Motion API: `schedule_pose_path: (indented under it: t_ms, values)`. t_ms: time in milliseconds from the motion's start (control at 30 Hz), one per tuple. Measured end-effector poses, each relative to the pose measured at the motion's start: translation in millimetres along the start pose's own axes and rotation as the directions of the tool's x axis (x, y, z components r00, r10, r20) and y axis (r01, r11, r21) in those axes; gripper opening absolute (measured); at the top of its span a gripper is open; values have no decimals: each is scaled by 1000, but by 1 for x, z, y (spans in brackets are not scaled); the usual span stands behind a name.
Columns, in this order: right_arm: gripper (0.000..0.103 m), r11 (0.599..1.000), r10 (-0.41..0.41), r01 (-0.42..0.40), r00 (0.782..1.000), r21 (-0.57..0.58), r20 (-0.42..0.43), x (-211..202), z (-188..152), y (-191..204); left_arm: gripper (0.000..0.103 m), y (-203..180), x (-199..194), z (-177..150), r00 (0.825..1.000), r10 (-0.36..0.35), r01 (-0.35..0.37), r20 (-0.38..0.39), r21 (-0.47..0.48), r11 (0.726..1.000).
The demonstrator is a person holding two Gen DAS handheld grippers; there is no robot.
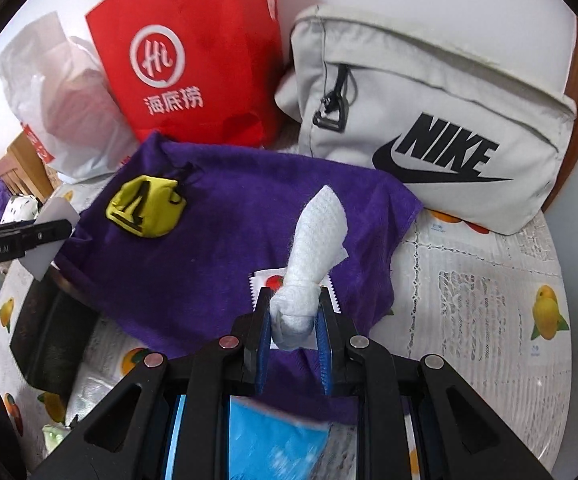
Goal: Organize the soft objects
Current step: 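Carry the white block with the left tool while the right tool carries the glove to the towel, then lower and release the white block on the towel while the right tool releases the glove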
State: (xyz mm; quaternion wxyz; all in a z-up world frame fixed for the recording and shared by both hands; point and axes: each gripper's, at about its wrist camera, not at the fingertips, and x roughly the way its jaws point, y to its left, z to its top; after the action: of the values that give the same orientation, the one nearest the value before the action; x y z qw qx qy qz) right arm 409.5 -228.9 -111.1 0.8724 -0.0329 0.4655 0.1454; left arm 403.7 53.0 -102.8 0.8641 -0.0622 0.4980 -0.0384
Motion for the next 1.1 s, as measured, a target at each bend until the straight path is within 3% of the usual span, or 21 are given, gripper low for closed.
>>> schedule_pose_path:
  t_ms: [433,767,933,1100]
  values:
    - [20,1000,3,-4,997,-3,-83,39,-3,-9,48,-2,40,20,997,11,-12,-81,-14,1000]
    - [23,1000,18,-18,997,3,-81,49,-6,-11,50,-6,49,22,994,4,-5,-112,-4,1000]
    - [53,998,61,-60,996,18,-57,46,-4,-12,67,-10,45,23,995,-3,4,-98,15,1000]
    - [60,998,60,-59,997,17,-39,37,2,-11,72,-13,38,23,996,19,-18,-87,18,1000]
